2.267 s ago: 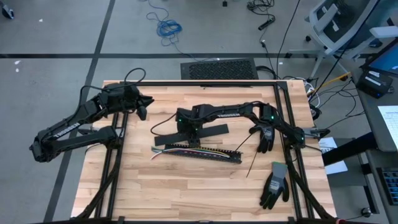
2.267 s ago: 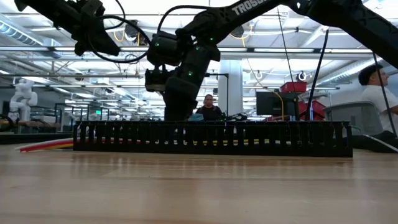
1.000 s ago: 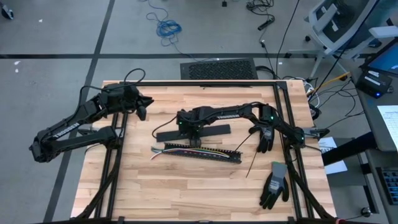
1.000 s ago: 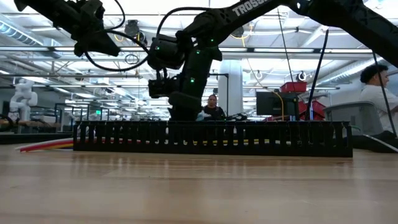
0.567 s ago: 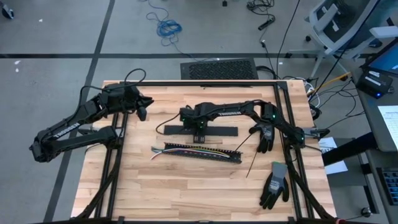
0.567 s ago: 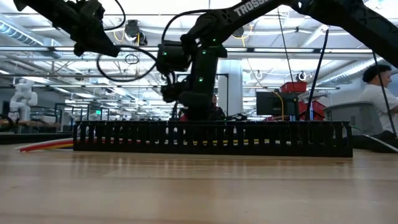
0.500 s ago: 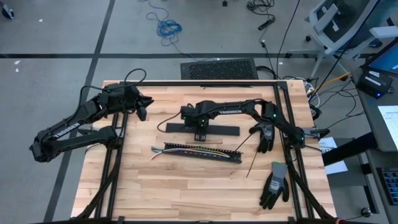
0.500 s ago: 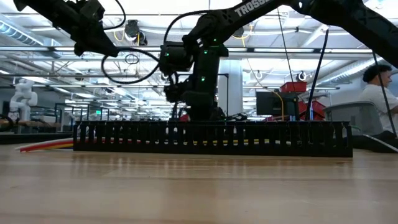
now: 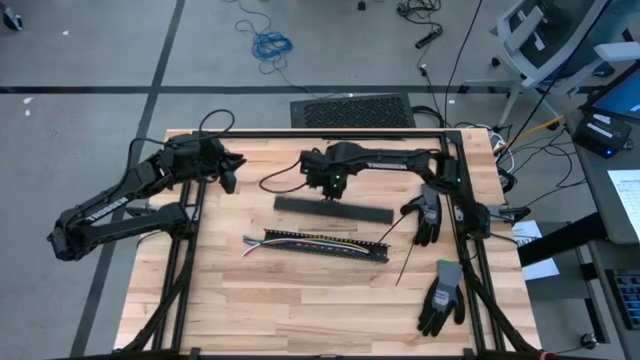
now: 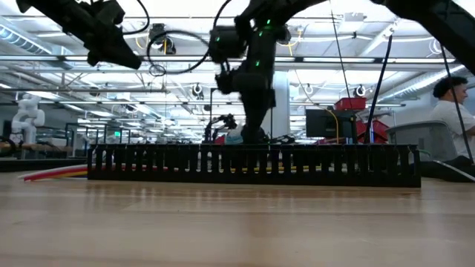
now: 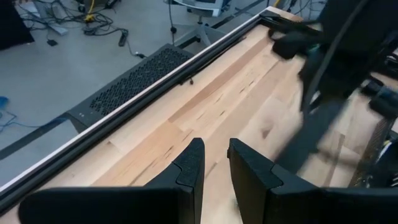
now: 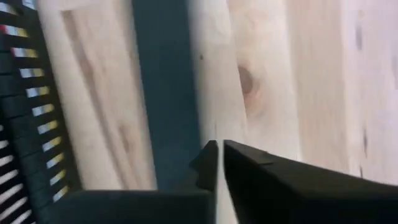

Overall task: Ziptie cables
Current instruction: Close the black cable duct cover, then adjust the black cable duct

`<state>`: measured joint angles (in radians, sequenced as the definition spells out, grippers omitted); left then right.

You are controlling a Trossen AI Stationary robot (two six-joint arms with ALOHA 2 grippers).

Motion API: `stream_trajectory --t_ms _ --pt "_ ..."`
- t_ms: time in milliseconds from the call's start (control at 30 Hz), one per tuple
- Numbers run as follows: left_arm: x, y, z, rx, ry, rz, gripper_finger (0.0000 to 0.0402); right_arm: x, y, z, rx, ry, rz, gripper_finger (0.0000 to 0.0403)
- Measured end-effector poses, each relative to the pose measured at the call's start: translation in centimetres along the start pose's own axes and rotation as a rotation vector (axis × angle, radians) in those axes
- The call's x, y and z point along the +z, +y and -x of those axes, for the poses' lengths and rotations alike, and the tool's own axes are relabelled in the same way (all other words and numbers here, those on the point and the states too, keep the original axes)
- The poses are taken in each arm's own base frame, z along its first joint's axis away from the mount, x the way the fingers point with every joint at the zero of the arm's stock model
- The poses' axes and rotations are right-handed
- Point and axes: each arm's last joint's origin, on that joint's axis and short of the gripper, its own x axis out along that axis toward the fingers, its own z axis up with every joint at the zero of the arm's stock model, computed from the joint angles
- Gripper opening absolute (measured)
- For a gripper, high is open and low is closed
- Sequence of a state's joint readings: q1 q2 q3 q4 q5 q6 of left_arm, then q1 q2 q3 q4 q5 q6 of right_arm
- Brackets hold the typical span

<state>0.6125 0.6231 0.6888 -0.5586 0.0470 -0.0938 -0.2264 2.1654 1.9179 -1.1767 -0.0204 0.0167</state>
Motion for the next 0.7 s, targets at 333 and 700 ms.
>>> stream_trajectory --t_ms 333,700 --pt "0.0 0.1 0.0 0.029 -0.004 0.002 0.0071 -1.2 0.3 4.1 0.009 -0.052 -0.131 0.0003" --pt "-0.1 0.1 0.0 0.03 0.006 0.002 0.0071 -3.8 5.3 -1.5 0.112 0.11 0.023 0.0064"
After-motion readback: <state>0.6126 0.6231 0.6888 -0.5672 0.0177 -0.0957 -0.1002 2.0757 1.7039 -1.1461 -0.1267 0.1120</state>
